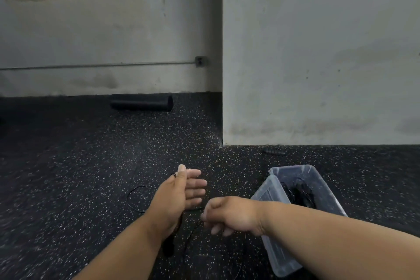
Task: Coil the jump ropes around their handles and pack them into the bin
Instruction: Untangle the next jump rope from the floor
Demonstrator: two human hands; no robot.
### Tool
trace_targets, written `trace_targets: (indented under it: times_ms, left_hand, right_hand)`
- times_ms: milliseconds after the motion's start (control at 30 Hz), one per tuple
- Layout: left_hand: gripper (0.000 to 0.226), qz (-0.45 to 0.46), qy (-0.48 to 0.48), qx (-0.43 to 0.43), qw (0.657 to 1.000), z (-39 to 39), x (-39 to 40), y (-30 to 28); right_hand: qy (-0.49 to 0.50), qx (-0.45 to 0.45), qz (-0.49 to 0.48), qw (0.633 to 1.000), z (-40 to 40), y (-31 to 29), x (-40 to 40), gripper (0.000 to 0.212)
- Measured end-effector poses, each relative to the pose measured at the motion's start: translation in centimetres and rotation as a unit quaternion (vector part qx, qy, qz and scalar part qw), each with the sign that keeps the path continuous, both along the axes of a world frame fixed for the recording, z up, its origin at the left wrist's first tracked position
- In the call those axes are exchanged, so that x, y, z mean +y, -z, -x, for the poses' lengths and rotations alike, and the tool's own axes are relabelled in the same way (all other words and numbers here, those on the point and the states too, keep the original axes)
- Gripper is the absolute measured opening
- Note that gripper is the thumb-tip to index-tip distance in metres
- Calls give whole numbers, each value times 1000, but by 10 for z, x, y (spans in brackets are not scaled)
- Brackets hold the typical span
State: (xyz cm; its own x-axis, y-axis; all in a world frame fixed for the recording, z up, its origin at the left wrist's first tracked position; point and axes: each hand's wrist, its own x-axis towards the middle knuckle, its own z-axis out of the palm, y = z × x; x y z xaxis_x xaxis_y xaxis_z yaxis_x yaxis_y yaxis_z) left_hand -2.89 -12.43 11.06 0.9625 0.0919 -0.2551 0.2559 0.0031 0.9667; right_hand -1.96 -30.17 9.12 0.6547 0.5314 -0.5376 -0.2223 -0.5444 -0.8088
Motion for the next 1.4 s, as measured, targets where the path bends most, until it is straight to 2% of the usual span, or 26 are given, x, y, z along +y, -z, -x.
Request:
trace_targets:
  times_ms: [100,167,233,300,367,467,533,600,700,800,867,1000,1100,1167,1233,1300,1367,1400]
  left_hand:
    - [57,117,-24,39,992,-1,1,-4]
    - [59,167,-31,49,984,-4,-2,-8]
    - [60,200,-36,46,978,-8,-2,-15]
    - [61,209,-47,28,976,-13,2,-20]
    - [65,179,-36,14,983,-16,14,-18]
    - [68,79,52,32,995,-13,24,-6]
    - [55,12,115,71,991,-7,19,6]
    - [47,-46,177,107,977,0,5,16]
    - [34,-161,250,87,951,12,-24,23]
    - [24,-224,270,88,932,21,-34,30]
    - [30,-229,277,76,930,22,-33,33]
    - [40,-186,216,25,958,15,-27,18]
    - [42,-151,163,-25,975,5,-18,-6]
    - [43,-76,115,-42,990,-2,-13,-20]
    - [44,51,70,-37,996,-7,-8,-29]
    - [45,135,37,-35,990,-10,-4,-35]
    - [45,155,12,-33,987,-15,1,-36]
    - [46,155,-4,-30,987,-16,4,-36]
  right_hand:
    - [-33,-57,39,997,-4,0,6,43]
    - [-49,-67,35,996,-2,-1,17,40]
    - [-83,-96,33,991,0,2,26,22]
    - [-85,-108,44,990,-4,-3,28,40]
    - [-59,-123,40,990,-14,-15,25,45]
    - [-15,-199,0,980,-33,-37,16,42]
    - [65,-170,-78,980,-43,-49,12,52]
    - [111,-138,-128,976,-48,-55,12,52]
    - [151,-61,-204,965,-51,-63,16,49]
    - [154,-23,-229,961,-55,-72,14,50]
    - [153,-20,-221,963,-59,-71,9,52]
    - [162,-22,-208,964,-68,-58,-3,60]
    - [135,2,-244,960,-66,-44,-10,44]
    - [104,32,-272,956,-56,-32,-9,42]
    - [66,54,-240,967,-43,-24,-5,46]
    - [-3,45,-172,984,-31,-22,-2,44]
    - [-82,-3,-99,992,-22,-23,-1,33]
    - [-94,-4,-86,992,-19,-23,0,34]
